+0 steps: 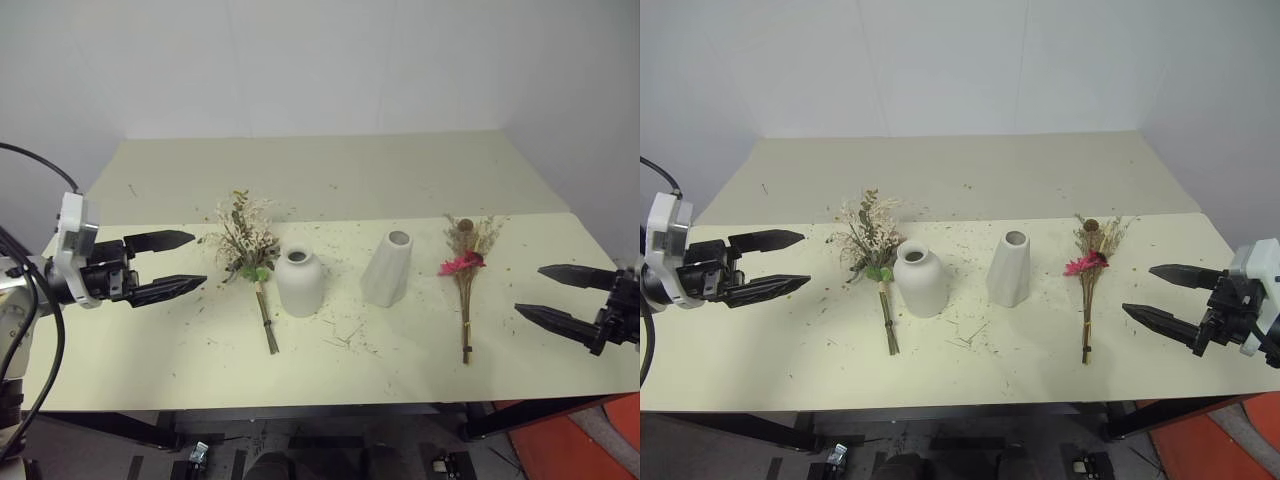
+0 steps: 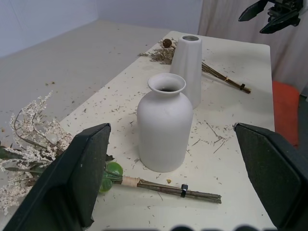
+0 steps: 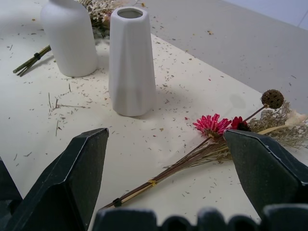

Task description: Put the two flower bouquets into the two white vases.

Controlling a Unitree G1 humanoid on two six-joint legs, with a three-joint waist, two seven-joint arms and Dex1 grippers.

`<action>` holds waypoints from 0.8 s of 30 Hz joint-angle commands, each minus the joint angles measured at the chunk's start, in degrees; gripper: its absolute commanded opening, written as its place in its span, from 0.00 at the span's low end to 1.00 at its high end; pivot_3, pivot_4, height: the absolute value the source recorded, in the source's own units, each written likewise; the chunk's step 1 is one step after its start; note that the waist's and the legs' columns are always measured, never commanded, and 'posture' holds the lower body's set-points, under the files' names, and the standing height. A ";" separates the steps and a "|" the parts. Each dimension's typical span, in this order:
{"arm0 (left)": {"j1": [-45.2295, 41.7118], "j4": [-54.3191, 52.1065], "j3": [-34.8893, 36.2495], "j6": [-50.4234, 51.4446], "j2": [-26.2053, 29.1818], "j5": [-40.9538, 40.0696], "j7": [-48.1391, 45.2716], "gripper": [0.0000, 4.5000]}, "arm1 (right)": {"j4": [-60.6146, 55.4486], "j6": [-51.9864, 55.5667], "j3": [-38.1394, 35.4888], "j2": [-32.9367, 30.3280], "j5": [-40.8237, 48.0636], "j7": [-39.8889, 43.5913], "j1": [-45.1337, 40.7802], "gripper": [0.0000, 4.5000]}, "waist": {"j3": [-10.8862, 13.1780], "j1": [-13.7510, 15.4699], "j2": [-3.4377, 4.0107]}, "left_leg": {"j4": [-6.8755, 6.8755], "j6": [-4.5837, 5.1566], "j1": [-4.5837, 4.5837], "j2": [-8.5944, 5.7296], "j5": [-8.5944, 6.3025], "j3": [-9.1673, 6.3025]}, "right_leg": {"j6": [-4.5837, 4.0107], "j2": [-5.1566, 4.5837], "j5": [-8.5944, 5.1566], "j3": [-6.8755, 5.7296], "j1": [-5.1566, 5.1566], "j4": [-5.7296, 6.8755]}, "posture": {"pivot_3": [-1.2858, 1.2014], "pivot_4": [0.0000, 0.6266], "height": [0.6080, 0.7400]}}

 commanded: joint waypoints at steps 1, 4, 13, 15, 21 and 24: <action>-0.88 -0.96 1.80 -0.30 1.30 -0.78 0.06 1.00 | -1.04 -0.25 -0.87 -1.04 -0.26 -0.82 -0.42 1.00 | 0.00 -0.01 0.00 | 0.00 0.00 0.00 0.00 0.00 0.00 | 0.00 0.00 0.00 0.00 0.00 0.00 | 0.52 0.24 1.00; -1.00 -0.97 1.76 -0.40 1.27 -0.74 0.03 1.00 | -1.10 -0.33 -0.97 -0.93 -0.46 -1.12 -0.25 1.00 | 0.00 0.00 0.00 | 0.00 0.00 0.00 0.00 0.00 0.00 | 0.00 0.00 0.00 0.00 0.00 0.00 | 0.52 0.24 1.00; -4.71 0.00 0.31 -0.40 1.59 -0.80 -1.03 1.00 | -2.20 11.06 6.91 -3.63 -5.26 -12.85 -4.84 1.00 | 0.00 -0.18 0.00 | 0.01 -0.01 0.00 -0.01 0.00 0.01 | -0.04 0.00 0.02 0.02 -0.03 0.03 | 0.52 0.24 1.00; -6.24 0.42 -0.75 -0.15 1.57 -0.58 -1.49 1.00 | -3.18 17.38 9.17 -4.33 -3.33 -14.98 -7.75 1.00 | 0.00 -0.19 0.00 | 0.01 -0.01 0.01 -0.01 0.00 0.01 | -0.05 0.02 0.03 0.02 -0.04 0.04 | 0.52 0.24 1.00; -12.60 2.88 -5.84 0.87 1.00 0.03 -3.85 1.00 | -0.28 42.75 21.36 -5.32 -4.05 -25.42 -23.75 1.00 | 0.00 -0.26 0.00 | 0.01 0.00 -0.08 0.01 0.00 0.00 | -0.08 0.06 0.04 0.01 -0.15 0.04 | 0.52 0.24 1.00; -16.29 5.12 -8.88 0.02 0.12 1.18 -5.08 1.00 | 4.96 54.19 26.67 -3.85 -4.21 -27.90 -33.20 1.00 | 0.00 -0.24 0.01 | 0.00 0.00 -0.13 0.02 0.00 0.01 | -0.10 0.07 0.04 0.01 -0.26 0.04 | 0.52 0.24 1.00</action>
